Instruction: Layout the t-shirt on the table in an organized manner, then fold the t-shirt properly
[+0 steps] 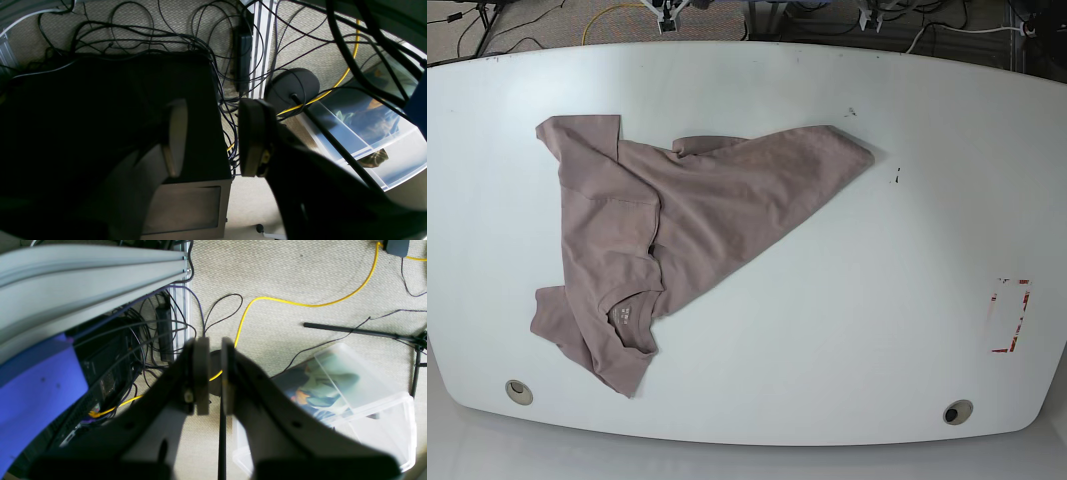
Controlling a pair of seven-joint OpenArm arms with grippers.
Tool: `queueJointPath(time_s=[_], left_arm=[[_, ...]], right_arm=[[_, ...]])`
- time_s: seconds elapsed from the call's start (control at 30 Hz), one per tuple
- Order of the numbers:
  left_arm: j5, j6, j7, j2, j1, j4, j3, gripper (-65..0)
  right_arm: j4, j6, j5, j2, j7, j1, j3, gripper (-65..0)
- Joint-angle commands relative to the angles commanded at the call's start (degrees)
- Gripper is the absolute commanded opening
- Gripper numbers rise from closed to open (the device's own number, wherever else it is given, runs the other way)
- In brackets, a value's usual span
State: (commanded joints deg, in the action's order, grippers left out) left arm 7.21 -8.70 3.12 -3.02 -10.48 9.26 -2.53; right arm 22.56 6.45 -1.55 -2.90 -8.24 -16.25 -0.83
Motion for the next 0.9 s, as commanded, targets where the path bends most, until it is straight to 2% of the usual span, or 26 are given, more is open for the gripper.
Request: queueJointPath(time_s=[0.9], left_arm=[[-0.35,-0.06,0.52,0.01,-0.05,0.42,-0.08,-42.0]], right_arm=[[0.68,0.06,0.06,-0.38,0.05,-0.13,-0.09,-59.3]])
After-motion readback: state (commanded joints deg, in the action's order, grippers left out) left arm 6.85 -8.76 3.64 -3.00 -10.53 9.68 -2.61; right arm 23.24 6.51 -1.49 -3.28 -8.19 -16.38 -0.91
